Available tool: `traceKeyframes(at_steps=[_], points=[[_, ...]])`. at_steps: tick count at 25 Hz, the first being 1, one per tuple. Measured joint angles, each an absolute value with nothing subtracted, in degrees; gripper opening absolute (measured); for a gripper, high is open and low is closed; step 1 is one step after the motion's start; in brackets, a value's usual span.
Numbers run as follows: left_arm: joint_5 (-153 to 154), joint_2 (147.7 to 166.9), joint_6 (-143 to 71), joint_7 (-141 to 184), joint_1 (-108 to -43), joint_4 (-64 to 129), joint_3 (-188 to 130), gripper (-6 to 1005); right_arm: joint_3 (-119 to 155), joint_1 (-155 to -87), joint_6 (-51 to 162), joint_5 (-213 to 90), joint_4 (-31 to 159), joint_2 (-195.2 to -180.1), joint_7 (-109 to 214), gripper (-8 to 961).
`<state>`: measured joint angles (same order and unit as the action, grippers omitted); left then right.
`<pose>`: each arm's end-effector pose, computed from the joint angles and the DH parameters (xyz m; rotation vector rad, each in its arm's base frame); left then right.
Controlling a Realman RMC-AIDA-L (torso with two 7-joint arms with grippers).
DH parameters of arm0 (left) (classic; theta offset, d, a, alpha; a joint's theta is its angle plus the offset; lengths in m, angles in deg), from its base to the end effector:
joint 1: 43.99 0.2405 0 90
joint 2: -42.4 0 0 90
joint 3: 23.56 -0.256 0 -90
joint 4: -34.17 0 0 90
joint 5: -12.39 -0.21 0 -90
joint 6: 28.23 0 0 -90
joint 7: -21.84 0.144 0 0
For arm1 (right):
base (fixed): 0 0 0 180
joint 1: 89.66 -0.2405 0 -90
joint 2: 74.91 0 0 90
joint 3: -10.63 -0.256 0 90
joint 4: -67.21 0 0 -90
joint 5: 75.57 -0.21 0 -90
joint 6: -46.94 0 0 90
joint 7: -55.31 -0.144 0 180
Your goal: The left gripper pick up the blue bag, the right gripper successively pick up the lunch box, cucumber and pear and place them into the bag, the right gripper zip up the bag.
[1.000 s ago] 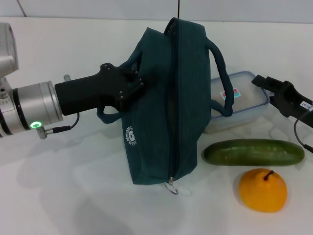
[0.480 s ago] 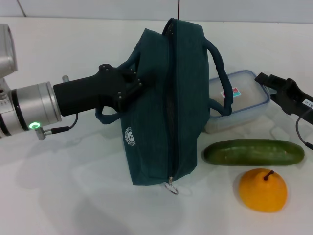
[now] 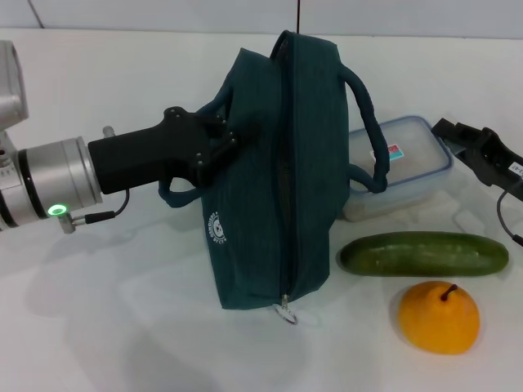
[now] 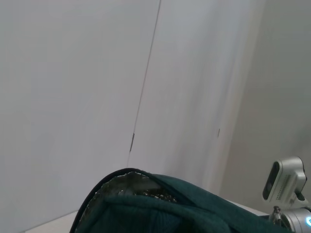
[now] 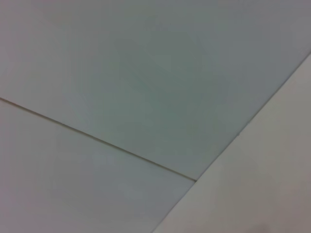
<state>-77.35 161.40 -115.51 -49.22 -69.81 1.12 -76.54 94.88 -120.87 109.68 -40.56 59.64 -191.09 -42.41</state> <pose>-0.2464 0.3208 -0.0094 -2.5868 -0.5320 -1.0163 0.2974 0.3520 -0.0400 -1.7584 1.7358 1.2357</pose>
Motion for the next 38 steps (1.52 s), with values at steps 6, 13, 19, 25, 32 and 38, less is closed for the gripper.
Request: traceKeyframes(at_steps=[6, 13, 19, 25, 32, 38], points=[[-76.21, 161.08, -115.91, -50.43, -69.69, 0.98, -76.27, 41, 94.83, -120.75, 110.04, -40.60, 59.65, -191.09, -37.67, 133], [-73.15, 160.01, -117.12, -53.81, -69.48, 1.05, -76.20, 40, 95.18, -120.43, 111.22, -40.59, 58.72, -191.09, -27.75, 118], [-74.52, 158.37, -117.63, -59.83, -70.19, 0.52, -76.65, 40, 94.97, -117.96, 113.48, -40.60, 55.19, -191.09, -17.67, 112], [-77.26, 156.00, -118.42, -69.08, -72.20, 0.35, -76.71, 41, 94.94, -116.60, 118.27, -40.62, 54.01, -190.92, -11.58, 105], [-80.01, 155.92, -118.51, -71.87, -72.97, 0.32, -76.73, 41, 94.17, -116.07, 122.73, -42.13, 53.93, -190.36, -9.01, 98], [-80.86, 156.47, -118.51, -71.88, -72.97, 0.32, -76.73, 40, 90.65, -115.83, 128.72, -42.16, 53.38, -189.75, -9.02, 105]])
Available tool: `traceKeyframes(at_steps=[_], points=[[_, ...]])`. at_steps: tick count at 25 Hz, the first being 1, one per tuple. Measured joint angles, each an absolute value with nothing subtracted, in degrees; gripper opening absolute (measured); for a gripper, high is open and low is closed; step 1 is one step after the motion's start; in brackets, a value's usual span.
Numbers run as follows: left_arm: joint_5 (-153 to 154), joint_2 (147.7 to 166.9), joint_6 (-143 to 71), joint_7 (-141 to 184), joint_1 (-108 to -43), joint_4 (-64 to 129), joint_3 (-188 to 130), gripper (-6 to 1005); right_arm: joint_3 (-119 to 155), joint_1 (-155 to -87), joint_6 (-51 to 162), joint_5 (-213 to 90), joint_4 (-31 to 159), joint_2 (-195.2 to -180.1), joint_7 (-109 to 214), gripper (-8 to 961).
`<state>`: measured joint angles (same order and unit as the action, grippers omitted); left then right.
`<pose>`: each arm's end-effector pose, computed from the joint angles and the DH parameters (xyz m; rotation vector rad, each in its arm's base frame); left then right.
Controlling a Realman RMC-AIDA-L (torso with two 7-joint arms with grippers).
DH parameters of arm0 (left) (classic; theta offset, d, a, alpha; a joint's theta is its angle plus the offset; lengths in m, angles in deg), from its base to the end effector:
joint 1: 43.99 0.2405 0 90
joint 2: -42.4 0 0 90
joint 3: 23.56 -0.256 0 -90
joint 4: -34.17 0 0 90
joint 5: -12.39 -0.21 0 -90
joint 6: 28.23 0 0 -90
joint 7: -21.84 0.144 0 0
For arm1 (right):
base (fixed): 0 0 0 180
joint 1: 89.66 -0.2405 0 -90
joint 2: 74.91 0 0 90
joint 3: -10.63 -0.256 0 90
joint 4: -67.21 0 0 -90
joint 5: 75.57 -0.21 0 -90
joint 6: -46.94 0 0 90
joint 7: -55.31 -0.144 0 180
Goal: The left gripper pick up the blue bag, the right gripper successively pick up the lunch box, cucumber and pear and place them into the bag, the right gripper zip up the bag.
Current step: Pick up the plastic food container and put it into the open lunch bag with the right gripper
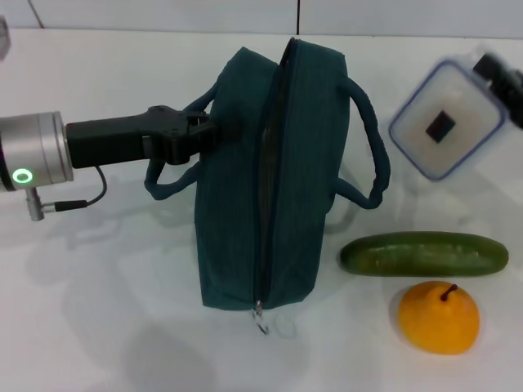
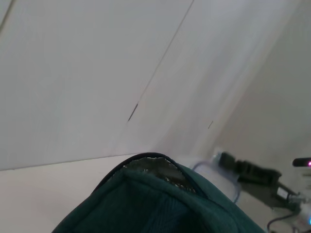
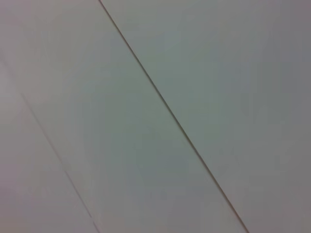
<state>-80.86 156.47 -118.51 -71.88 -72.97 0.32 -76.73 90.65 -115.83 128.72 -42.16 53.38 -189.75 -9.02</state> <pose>-0.2450 0.3347 0.0184 -2.6637 -0.9392 -0.9992 0.2696 0.3349 0.0075 -2.0294 0.8416 1.3760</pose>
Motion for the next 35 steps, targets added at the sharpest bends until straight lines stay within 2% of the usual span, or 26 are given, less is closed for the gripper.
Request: traceKeyframes(at_steps=[5, 10, 18, 22, 27, 35], points=[[-80.90, 156.89, -118.50, -71.75, -73.05, 0.33, -76.73, 40, 88.82, -115.79, 134.33, -42.19, 48.81, -188.98, -10.89, 110], [-80.94, 157.33, -118.46, -71.59, -73.17, 0.37, -76.73, 40, 89.06, -117.74, 135.33, -41.80, 40.33, -188.94, -14.95, 115], [-81.04, 157.98, -117.99, -70.64, -73.48, 0.69, -76.73, 41, 89.40, -129.33, 133.79, -38.15, 38.47, -189.83, -21.05, 124], [-81.04, 158.23, -117.97, -70.38, -73.73, 0.69, -76.73, 41, 89.47, -132.09, 130.46, -33.94, 38.40, -190.24, -22.58, 128], [-81.04, 158.31, -117.91, -70.11, -73.74, 0.75, -76.63, 41, 89.86, -131.08, 129.92, -32.23, 38.86, -190.65, -22.94, 134], [-81.04, 158.34, -117.85, -70.03, -73.50, 0.86, -76.46, 40, 89.89, -127.09, 129.14, -29.57, 38.91, -190.16, -23.08, 142]])
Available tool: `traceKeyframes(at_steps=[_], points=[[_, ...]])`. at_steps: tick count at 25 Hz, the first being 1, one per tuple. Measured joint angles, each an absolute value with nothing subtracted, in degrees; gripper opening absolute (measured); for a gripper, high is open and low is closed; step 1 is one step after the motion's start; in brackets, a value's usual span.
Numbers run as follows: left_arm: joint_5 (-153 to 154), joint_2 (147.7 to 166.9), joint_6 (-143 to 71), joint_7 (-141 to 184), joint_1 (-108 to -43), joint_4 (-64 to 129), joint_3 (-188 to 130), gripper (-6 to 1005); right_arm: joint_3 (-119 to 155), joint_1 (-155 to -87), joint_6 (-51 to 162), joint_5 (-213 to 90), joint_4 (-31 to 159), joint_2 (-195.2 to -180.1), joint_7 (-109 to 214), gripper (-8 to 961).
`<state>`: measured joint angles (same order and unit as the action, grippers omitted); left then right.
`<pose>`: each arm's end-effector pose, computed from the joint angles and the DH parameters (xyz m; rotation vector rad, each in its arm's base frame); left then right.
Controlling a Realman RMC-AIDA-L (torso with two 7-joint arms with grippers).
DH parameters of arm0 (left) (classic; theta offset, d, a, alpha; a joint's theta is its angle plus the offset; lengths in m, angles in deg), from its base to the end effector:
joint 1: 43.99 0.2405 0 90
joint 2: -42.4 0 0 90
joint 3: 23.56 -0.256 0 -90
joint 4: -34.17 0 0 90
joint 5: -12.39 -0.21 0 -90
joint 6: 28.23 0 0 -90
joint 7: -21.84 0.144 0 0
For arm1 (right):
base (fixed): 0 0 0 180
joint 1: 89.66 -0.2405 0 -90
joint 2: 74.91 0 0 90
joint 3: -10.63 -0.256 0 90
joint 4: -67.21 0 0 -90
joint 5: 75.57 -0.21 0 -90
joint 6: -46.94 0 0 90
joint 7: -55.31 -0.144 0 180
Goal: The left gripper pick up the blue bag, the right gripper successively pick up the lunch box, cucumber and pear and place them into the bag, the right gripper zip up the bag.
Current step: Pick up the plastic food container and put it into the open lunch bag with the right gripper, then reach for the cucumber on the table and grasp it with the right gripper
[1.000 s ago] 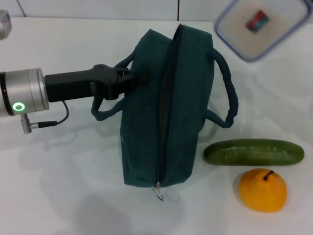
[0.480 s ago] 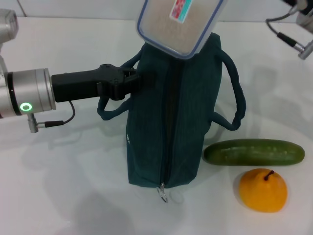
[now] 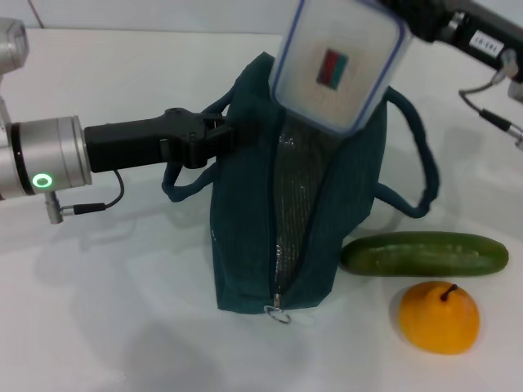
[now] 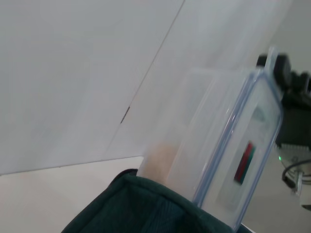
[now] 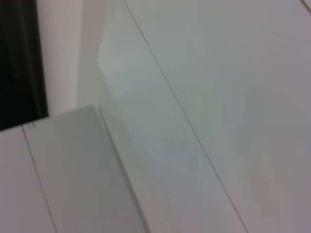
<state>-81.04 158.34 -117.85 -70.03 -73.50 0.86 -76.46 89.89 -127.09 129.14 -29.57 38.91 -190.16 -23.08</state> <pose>-0.2379 0.3339 0.0052 -2.6684 -0.9161 -1.0258 0.1448 0.3775 0.0070 -2.4384 0.6010 1.5571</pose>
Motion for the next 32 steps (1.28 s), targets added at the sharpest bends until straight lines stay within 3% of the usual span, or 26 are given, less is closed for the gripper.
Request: traceKeyframes(at_steps=[9, 23, 26, 29, 32], points=[[-81.03, 158.49, -116.51, -69.92, -73.34, 0.86, -76.59, 41, 91.35, -125.89, 125.34, -23.99, 39.63, -190.68, -22.69, 152], [-81.54, 159.02, -116.29, -68.67, -73.32, 0.92, -76.50, 41, 94.83, -126.53, 124.49, -23.12, 39.08, -190.32, -23.39, 167], [-81.57, 159.10, -116.29, -68.60, -73.27, 0.94, -76.51, 40, 94.78, -126.81, 124.21, -22.54, 38.44, -190.17, -24.22, 222], [-81.57, 159.05, -116.29, -68.60, -72.97, 0.94, -76.46, 41, 94.48, -125.54, 124.46, -21.68, 34.83, -188.78, -25.46, 277], [-81.56, 158.90, -116.29, -68.60, -72.48, 0.94, -76.38, 41, 92.57, -121.58, 123.82, -15.68, 24.85, -185.08, -32.36, 332]])
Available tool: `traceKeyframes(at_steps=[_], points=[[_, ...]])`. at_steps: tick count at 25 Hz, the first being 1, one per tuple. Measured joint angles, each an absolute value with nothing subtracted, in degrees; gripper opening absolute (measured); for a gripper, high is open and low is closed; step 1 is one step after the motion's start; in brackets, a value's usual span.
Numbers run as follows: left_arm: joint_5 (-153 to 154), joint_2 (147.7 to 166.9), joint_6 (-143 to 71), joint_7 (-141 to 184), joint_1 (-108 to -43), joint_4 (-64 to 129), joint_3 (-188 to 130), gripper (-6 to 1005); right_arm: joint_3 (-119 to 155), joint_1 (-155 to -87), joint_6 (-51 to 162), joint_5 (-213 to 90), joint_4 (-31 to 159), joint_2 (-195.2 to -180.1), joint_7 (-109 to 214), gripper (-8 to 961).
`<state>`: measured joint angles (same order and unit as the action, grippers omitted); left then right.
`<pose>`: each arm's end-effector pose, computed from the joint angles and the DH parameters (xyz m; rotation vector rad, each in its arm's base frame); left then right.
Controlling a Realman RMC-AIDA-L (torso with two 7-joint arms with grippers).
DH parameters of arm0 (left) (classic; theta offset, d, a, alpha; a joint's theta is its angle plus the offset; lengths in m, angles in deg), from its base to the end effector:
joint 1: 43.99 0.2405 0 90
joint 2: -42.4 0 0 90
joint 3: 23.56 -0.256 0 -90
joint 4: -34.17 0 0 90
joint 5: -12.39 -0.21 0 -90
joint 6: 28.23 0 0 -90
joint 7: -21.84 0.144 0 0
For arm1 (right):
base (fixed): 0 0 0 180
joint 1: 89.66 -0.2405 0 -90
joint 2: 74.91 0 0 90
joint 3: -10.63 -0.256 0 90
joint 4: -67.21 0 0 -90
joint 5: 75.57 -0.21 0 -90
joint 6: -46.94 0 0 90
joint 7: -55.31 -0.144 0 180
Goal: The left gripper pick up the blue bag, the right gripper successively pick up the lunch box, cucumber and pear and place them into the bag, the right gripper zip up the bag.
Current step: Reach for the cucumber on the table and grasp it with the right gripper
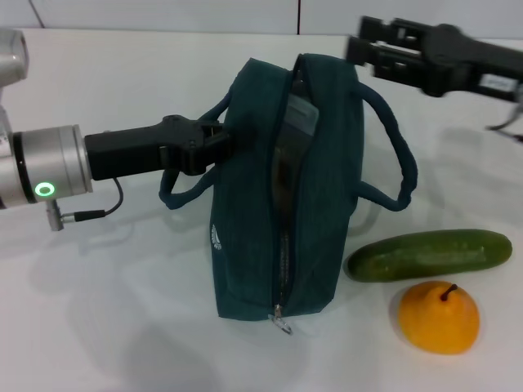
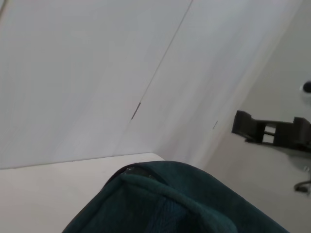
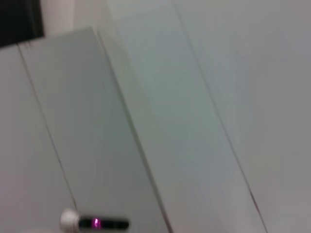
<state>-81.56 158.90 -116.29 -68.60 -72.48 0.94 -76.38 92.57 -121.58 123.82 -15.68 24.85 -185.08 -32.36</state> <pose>-0.2451 0.3310 0.0005 -2.6443 -0.9186 -0.9986 0.1609 0.3717 0.0224 -2.6490 0.5528 1.1947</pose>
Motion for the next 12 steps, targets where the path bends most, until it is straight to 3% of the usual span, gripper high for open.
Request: traceKeyframes(at_steps=[3, 5, 8, 12], points=[[-81.61, 158.84, -116.30, -68.60, -72.43, 0.94, -76.36, 41, 86.58, -117.67, 124.23, -4.34, 14.08, -182.44, -41.45, 387], [-81.63, 158.73, -116.30, -68.60, -72.40, 0.94, -76.36, 40, 80.84, -116.70, 126.18, 6.24, 8.76, -182.05, -48.44, 479], [-81.64, 158.62, -116.30, -68.59, -72.50, 0.95, -76.50, 40, 74.96, -116.70, 130.78, 17.68, 4.48, -182.47, -54.87, 617], [-81.75, 158.68, -116.30, -68.15, -73.27, 0.95, -76.61, 40, 67.50, -116.63, 140.55, 27.45, -0.49, -184.33, -58.13, 669]])
